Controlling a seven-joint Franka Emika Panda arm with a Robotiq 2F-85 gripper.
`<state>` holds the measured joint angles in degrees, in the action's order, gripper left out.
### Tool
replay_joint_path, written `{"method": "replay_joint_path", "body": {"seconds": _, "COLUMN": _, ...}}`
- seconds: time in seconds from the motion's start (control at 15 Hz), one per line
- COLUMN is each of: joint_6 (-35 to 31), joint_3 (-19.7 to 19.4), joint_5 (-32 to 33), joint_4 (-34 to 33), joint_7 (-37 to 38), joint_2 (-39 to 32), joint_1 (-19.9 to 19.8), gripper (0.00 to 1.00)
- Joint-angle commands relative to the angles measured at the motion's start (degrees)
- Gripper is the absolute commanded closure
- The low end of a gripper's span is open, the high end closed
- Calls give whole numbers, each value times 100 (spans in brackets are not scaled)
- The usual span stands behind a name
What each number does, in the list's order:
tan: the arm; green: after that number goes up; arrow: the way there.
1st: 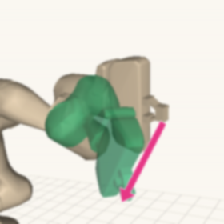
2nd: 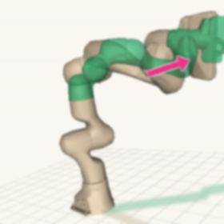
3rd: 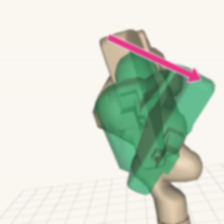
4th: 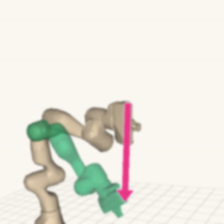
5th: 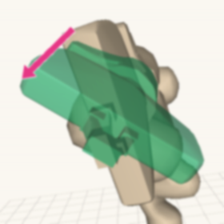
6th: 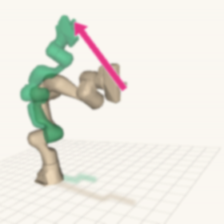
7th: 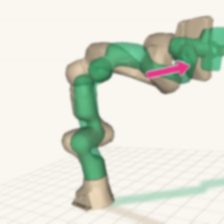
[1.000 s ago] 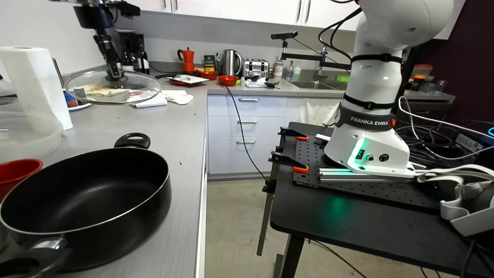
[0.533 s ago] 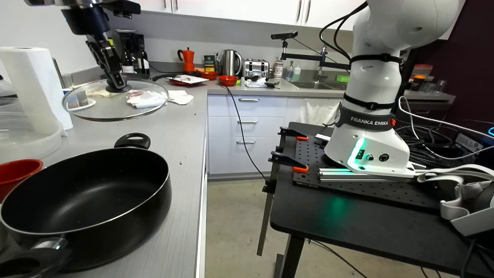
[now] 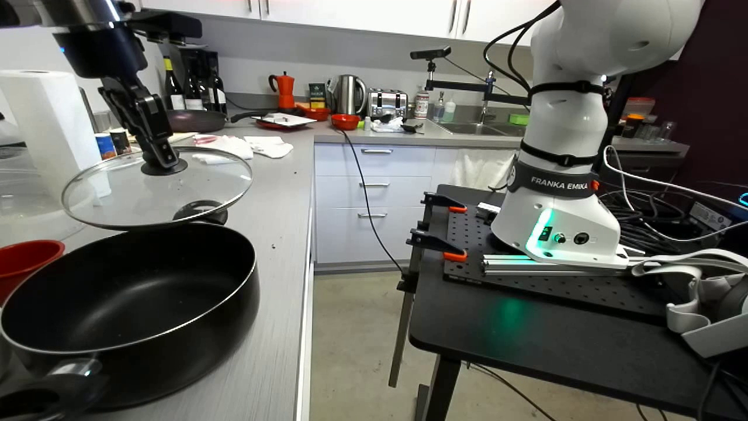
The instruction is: Put the lid on the pot
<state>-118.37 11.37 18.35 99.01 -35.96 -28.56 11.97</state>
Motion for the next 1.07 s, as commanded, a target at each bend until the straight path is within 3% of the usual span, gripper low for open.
{"method": "replay_joint_path", "body": {"seconds": 0.0, "joint_6": -206, "joint_3": 120, "joint_5": 89, "joint_4": 189, "joint_7": 106, "joint_2": 87, "joint_1": 152, "gripper": 75}}
{"method": "replay_joint_path", "body": {"seconds": 1.0, "joint_6": -705, "joint_3": 439, "joint_5": 14, "joint_4": 119, "joint_7": 188, "joint_2": -432, "joint_1": 588, "gripper": 75}}
